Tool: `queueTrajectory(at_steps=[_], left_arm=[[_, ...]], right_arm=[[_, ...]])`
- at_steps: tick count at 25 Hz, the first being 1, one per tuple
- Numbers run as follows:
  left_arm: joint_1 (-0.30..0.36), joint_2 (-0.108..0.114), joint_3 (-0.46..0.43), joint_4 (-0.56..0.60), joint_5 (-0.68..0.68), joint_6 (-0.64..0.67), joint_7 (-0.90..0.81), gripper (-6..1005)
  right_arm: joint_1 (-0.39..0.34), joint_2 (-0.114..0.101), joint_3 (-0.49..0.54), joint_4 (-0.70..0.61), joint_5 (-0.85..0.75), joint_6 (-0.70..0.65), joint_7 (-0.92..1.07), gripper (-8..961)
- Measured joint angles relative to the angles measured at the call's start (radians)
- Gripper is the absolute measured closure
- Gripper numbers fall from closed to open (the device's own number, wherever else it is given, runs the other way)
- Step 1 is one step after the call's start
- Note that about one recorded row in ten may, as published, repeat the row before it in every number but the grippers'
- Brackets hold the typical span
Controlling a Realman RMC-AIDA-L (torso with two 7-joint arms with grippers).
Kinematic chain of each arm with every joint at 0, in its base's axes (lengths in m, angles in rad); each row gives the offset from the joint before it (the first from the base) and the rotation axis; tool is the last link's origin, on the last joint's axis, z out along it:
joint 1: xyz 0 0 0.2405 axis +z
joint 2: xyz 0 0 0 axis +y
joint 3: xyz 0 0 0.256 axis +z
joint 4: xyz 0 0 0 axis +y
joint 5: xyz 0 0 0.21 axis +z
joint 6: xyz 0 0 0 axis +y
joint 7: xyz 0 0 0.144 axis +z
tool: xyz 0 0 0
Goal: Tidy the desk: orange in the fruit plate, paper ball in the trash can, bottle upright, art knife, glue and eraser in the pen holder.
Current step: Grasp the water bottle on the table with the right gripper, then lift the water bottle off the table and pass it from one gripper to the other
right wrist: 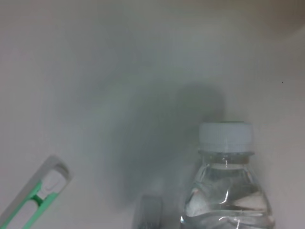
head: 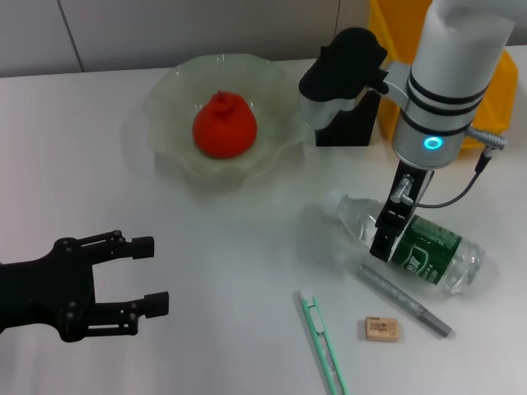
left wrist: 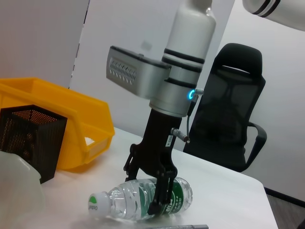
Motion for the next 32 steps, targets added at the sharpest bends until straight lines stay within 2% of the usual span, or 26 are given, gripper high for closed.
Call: queueTrajectory(at_steps=[22, 25, 32], left_arm=[[-0.004, -0.003, -0.001, 0.000, 0.000, -0.004, 0.000, 186], [0.000, -0.003, -0.001, 0.000, 0.000, -0.004, 0.000, 187], [0.002, -0.003, -0.001, 0.000, 0.000, -0.004, 0.000, 188]], right_arm=[[0.000, 0.003, -0.075, 0.053, 0.036, 0.042, 0.010, 119], [-0.010, 0.003, -0.075, 0.025, 0.036, 0.028, 0.010, 120], [-0.078, -0.004, -0.064, -0.130, 0.053, -0.036, -0.003, 145]])
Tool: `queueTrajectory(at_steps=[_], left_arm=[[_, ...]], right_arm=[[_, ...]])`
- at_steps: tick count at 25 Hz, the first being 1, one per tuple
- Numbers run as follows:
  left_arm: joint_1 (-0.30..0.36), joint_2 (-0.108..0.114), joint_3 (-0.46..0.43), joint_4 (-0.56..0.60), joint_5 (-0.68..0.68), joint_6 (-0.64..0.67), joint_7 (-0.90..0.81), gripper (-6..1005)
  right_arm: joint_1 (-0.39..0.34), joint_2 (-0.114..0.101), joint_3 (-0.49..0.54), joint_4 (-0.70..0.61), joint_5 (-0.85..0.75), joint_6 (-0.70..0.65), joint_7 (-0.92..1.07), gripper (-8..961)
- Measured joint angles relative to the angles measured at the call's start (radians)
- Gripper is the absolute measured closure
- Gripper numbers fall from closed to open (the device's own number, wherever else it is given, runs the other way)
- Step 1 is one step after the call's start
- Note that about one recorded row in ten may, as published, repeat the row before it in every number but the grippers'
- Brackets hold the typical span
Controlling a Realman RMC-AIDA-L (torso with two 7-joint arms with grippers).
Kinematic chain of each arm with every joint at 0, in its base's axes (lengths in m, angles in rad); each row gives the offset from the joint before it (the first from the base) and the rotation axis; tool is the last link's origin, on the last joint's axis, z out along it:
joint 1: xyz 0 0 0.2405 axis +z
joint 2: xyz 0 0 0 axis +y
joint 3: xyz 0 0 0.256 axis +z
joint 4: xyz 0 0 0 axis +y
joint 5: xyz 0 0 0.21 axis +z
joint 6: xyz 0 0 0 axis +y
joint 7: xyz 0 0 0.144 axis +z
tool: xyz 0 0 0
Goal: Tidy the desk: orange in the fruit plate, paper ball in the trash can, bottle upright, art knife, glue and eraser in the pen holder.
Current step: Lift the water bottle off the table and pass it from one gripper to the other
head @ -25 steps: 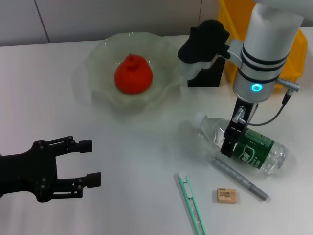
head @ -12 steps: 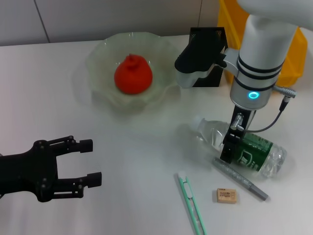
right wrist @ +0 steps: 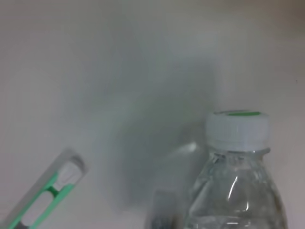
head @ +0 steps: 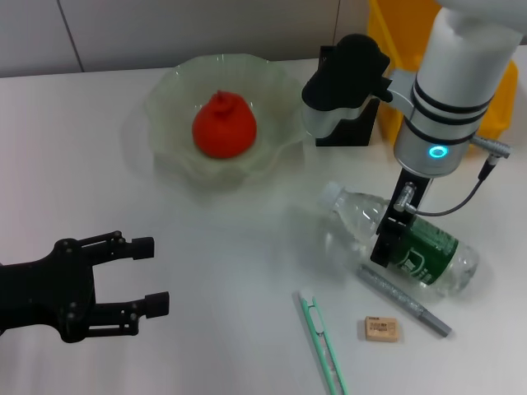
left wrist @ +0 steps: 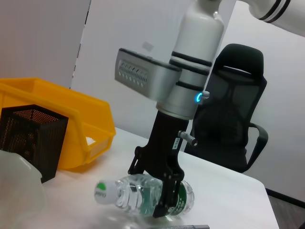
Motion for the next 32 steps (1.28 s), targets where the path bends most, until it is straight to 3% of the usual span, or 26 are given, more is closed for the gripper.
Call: queueTrajectory(at_steps=[6, 11, 16, 20, 27, 32], left_arm=[[0.000, 0.002, 0.000, 0.000, 0.000, 0.000, 0.000, 188], [-0.003, 0.002, -0.026, 0.000, -0.002, 0.001, 0.000, 189], [-0.007, 0.007, -0.084, 0.003, -0.004, 0.010, -0.011, 190], [-0.009, 0.009, -0.112, 0.017, -0.007, 0.016, -0.025, 190], [-0.029, 0.020, -0.177, 0.022, -0.009, 0.020, -0.049, 191], [-0.044, 0.033, -0.204, 0.019, -0.009, 0.006, -0.062, 191]], right_arm=[[-0.028, -0.002, 0.040, -0.070, 0.016, -0.055, -0.033, 163], [-0.073, -0.004, 0.122, -0.225, 0.058, -0.167, -0.090, 165], [-0.155, -0.008, 0.203, -0.443, 0.141, -0.250, -0.157, 165], [-0.230, -0.007, 0.217, -0.535, 0.248, -0.244, -0.261, 165], [-0.283, -0.007, 0.219, -0.516, 0.410, -0.165, -0.412, 165], [-0.288, -0.007, 0.248, -0.381, 0.553, -0.073, -0.599, 164]])
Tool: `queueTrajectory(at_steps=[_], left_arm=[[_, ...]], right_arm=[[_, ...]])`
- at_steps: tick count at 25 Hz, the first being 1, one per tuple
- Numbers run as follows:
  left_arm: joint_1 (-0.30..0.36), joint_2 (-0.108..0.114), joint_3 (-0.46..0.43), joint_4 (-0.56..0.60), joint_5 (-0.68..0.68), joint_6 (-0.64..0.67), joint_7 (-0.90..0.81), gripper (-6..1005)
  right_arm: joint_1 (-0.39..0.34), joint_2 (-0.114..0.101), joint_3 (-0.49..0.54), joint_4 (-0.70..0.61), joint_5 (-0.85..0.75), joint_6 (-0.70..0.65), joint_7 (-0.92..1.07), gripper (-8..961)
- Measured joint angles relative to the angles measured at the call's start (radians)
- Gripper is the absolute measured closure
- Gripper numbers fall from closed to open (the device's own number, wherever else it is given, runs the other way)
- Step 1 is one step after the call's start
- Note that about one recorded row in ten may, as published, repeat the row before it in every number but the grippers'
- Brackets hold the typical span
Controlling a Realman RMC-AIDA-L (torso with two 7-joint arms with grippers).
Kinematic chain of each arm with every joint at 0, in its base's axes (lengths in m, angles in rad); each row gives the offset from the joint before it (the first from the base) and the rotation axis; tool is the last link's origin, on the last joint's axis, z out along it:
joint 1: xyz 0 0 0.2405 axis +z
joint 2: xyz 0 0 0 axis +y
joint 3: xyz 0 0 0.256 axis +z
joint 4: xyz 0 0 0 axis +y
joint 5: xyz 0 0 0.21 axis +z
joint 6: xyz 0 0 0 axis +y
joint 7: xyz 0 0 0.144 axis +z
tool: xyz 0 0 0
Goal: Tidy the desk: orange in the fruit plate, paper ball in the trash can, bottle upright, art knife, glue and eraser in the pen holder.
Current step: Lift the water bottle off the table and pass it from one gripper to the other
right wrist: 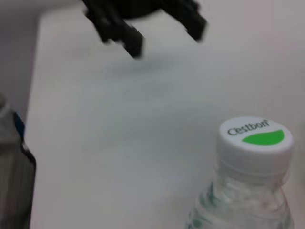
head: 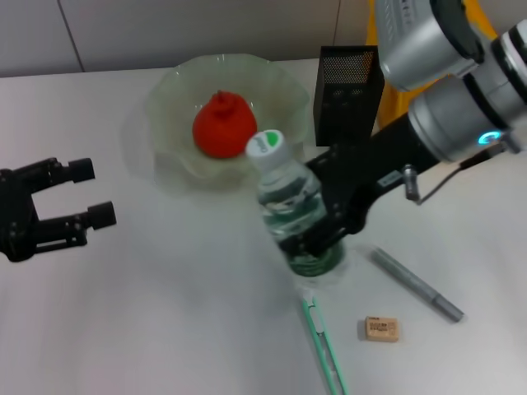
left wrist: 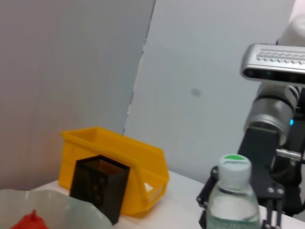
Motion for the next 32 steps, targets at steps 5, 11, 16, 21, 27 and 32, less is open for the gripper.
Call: queueTrajectory(at_steps=[5, 11, 16, 21, 27, 32], left_arm=[[-0.022, 0.006, -0.015, -0.015, 0.002, -0.050, -0.002, 192], [-0.063, 0.000, -0.016, -0.039, 0.005, -0.111, -0.003, 193], [-0.089, -0.013, -0.006, -0.047, 0.006, -0.106, -0.002, 193], [-0.093, -0.034, -0.003, -0.047, 0.006, -0.089, 0.012, 194], [-0.095, -0.062, -0.003, -0.046, 0.005, -0.082, 0.053, 195], [-0.102, -0.070, -0.002, -0.046, 0.005, -0.072, 0.059, 195]], right_arm=[[0.016, 0.000, 0.006, 0.146, 0.098, 0.104, -0.163, 164], [0.061, 0.003, -0.002, 0.279, 0.171, 0.187, -0.305, 164], [0.105, 0.004, -0.005, 0.382, 0.230, 0.242, -0.400, 164], [0.139, 0.006, -0.013, 0.453, 0.256, 0.272, -0.453, 164], [0.163, 0.008, -0.070, 0.510, 0.295, 0.327, -0.482, 165], [0.170, 0.010, -0.092, 0.527, 0.316, 0.354, -0.497, 164]])
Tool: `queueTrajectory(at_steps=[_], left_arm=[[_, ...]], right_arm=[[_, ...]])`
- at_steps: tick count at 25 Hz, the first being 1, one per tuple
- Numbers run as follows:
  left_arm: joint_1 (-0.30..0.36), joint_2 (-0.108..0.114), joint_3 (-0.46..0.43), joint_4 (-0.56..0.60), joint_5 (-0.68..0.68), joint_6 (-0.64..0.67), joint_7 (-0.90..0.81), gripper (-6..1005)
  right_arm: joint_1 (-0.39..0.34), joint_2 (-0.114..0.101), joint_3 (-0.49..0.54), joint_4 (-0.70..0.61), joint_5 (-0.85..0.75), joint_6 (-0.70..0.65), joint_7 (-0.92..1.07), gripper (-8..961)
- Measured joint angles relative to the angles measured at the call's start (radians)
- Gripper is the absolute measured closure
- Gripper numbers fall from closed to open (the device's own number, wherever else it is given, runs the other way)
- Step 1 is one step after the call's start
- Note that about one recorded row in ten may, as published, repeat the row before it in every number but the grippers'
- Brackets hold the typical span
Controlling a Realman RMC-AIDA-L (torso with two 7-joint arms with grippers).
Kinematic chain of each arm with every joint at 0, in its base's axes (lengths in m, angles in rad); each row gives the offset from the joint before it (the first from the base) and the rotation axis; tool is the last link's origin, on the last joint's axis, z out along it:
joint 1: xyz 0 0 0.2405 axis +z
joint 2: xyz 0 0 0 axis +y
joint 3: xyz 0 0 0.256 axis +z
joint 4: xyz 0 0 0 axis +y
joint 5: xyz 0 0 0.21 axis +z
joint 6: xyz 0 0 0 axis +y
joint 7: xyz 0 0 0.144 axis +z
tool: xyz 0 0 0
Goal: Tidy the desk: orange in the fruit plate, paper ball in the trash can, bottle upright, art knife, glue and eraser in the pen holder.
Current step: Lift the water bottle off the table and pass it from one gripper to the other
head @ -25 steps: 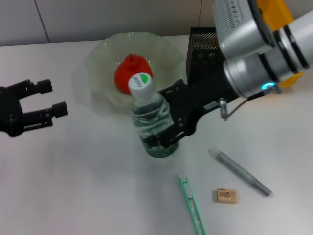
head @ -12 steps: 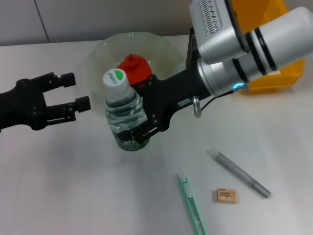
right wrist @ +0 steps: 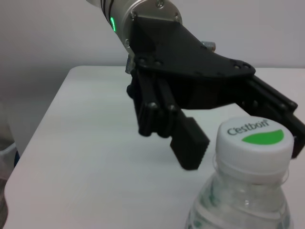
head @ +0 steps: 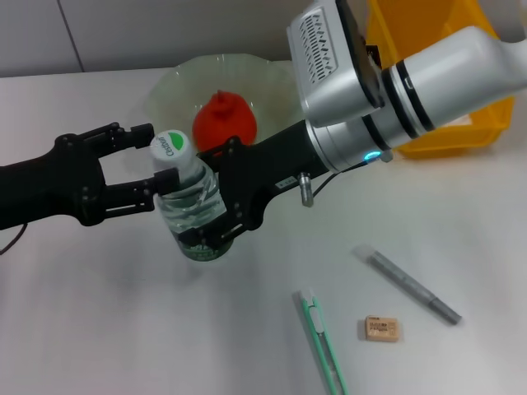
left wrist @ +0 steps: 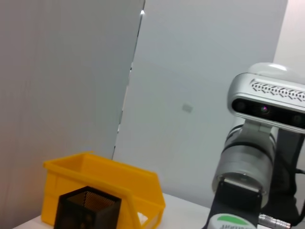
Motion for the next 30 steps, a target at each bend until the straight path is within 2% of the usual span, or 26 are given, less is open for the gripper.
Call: queueTrajectory(at_steps=[14, 30], left_arm=[[-0.017, -0.012, 0.011, -0.010, -0.006, 0.034, 0.027, 197], [-0.015, -0.011, 0.012, -0.028, -0.014, 0.013, 0.053, 199]], right_arm=[[0.017, 0.000, -0.042, 0.060, 0.076, 0.043, -0.051, 165], [0.022, 0.000, -0.085, 0.068, 0.105, 0.047, -0.053, 164]])
